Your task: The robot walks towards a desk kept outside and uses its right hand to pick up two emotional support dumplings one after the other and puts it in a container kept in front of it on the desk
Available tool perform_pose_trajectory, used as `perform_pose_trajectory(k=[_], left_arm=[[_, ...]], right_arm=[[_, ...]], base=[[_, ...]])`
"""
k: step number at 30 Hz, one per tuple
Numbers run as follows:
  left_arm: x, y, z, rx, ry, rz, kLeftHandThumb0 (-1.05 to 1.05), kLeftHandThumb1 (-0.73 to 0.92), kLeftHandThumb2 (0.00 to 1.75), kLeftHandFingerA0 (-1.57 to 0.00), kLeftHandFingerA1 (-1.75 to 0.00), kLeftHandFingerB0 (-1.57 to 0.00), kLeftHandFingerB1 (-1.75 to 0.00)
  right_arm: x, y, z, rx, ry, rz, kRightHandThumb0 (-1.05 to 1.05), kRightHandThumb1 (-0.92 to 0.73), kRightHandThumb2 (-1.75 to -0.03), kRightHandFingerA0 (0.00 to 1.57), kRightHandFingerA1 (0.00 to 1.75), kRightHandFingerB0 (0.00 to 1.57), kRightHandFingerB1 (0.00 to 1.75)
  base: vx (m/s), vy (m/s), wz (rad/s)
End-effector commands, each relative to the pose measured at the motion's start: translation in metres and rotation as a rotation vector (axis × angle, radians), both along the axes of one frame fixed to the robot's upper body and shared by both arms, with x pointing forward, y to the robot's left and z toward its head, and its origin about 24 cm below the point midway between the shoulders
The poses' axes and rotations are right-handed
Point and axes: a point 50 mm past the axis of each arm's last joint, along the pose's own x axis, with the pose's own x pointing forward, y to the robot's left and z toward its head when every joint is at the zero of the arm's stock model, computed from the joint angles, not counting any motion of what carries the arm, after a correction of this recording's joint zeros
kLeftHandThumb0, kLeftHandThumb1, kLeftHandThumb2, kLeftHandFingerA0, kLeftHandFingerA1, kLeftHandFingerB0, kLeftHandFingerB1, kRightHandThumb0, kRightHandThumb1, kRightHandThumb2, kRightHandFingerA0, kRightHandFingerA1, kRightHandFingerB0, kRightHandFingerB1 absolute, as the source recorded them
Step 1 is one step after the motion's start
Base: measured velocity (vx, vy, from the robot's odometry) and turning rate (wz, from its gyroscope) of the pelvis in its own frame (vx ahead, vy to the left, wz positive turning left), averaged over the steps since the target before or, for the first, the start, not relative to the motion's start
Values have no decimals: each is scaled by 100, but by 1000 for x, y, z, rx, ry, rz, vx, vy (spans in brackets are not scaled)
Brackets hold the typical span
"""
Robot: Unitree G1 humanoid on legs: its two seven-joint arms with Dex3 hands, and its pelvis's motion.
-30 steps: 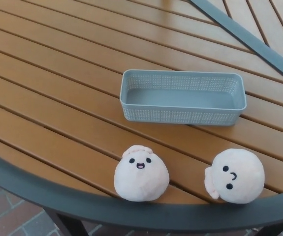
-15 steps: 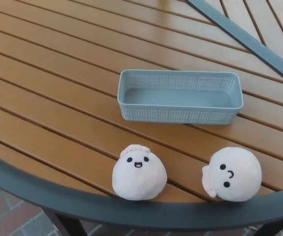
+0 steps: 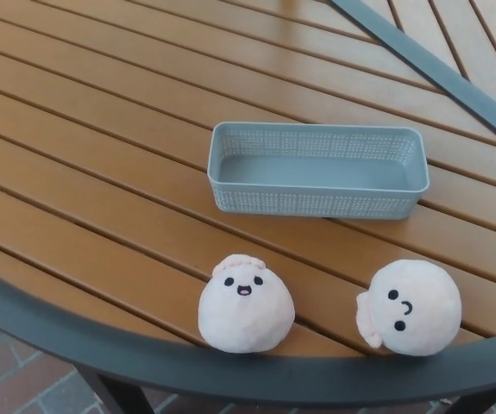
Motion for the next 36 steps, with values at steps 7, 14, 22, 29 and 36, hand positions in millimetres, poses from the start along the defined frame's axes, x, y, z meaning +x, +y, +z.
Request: perform_pose_trajectory(k=[7, 14, 22, 29, 36], left_arm=[[6, 9, 9, 40, -51, -8, -30, 56, 57, -84, -64, -77, -52], [7, 9, 9, 52, -49, -12, -33, 52, 56, -85, -66, -81, -53], [9, 11, 11, 49, -55, -12, -33, 54, 57, -83, -64, -79, -52], [10, 10, 11, 45, -66, -22, -34, 53, 57, -84, -65, -80, -52], [11, 9, 10, 44, -58, -23, -33, 53, 56, -85, -66, -80, -53]], right_arm=[[49, 132, 46, -91, 244, 825, -105, -73, -72, 0, 99, 0, 45], [47, 182, 19, -136, 405, 1072, -66, 3, -83, 0, 69, 2, 66], [49, 194, 5, -195, 508, 1127, -61, 1, -83, 3, 68, 8, 67], [55, 201, -6, -228, 594, 1160, -105, -46, -97, 16, 88, 3, 67], [71, 200, -10, -372, 631, 1115, -66, -4, -88, 3, 69, 5, 67]], base=[[0, 0, 0], [0, 0, 0], [0, 0, 0], [0, 0, 0], [0, 0, 0]])
